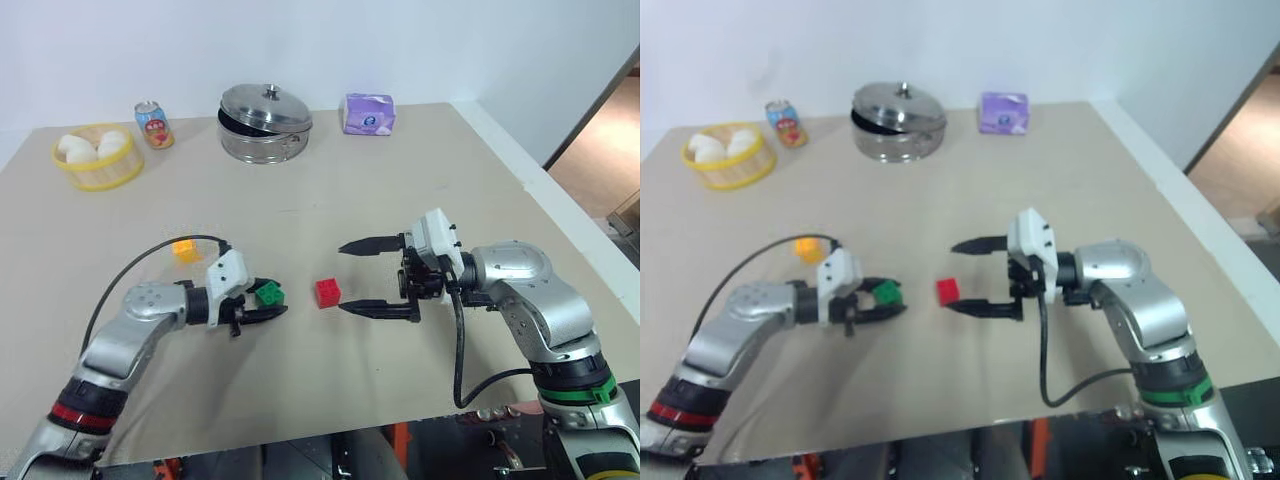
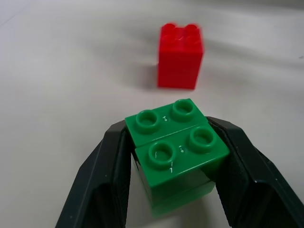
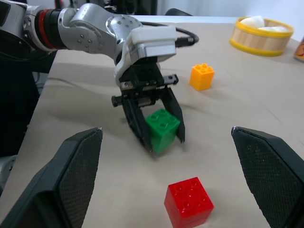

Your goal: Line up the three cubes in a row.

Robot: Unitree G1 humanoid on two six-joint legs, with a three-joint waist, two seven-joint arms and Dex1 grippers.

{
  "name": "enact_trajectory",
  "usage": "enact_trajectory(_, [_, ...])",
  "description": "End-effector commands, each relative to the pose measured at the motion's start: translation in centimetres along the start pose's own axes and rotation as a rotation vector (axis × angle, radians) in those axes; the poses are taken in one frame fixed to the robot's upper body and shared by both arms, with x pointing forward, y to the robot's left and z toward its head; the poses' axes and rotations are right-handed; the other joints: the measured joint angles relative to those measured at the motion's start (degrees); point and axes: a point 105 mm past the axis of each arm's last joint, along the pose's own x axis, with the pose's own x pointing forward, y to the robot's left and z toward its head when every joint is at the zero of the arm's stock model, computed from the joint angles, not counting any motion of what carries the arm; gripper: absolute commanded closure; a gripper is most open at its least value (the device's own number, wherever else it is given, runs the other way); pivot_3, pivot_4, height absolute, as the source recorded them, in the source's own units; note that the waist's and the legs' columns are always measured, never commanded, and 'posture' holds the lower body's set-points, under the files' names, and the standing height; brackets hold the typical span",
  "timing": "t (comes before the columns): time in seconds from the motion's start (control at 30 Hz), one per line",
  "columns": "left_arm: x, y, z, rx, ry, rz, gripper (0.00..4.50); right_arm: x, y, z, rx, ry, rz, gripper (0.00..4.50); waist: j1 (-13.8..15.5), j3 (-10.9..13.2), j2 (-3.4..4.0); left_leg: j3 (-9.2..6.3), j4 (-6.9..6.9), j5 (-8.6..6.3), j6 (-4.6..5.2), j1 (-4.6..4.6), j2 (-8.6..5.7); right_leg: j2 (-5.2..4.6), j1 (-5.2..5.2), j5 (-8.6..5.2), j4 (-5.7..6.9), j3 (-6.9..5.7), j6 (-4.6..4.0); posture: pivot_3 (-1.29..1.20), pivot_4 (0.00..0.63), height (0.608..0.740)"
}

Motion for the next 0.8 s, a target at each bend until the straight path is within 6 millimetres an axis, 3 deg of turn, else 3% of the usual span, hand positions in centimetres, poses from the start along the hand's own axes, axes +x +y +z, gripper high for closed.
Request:
enact_trajectory(0.03, [0.3,0.0,0.7,0.046,-0.012,-0.074,2.69,-0.2,0.4,1.0,-0.036,-0.019,0.008,0.00,0.0,0.0,0.00,0.00,0.00,0.00,0.00,0.00,0.00,0.00,0.00,0.00,0.00,0.00,0.00,0.00,0.150,0.740])
enact_trajectory(0.5, [0.3,-0.6,0.3,0.096,-0.049,-0.294,2.69,-0.1,0.4,0.6,-0.034,-0.004,0.009,0.00,0.0,0.0,0.00,0.01,0.07,0.01,0.02,0.00,0.00,0.00,0.01,0.03,0.03,0.03,0.03,0.00,0.150,0.740])
enact_trajectory(0.8, [0.8,0.5,0.0,0.163,-0.026,-0.371,2.69,-0.3,0.4,0.7,-0.030,0.003,0.007,0.00,0.0,0.0,0.00,0.02,0.26,0.02,0.02,-0.02,0.00,0.00,0.05,0.11,0.06,0.06,0.08,0.00,0.150,0.740])
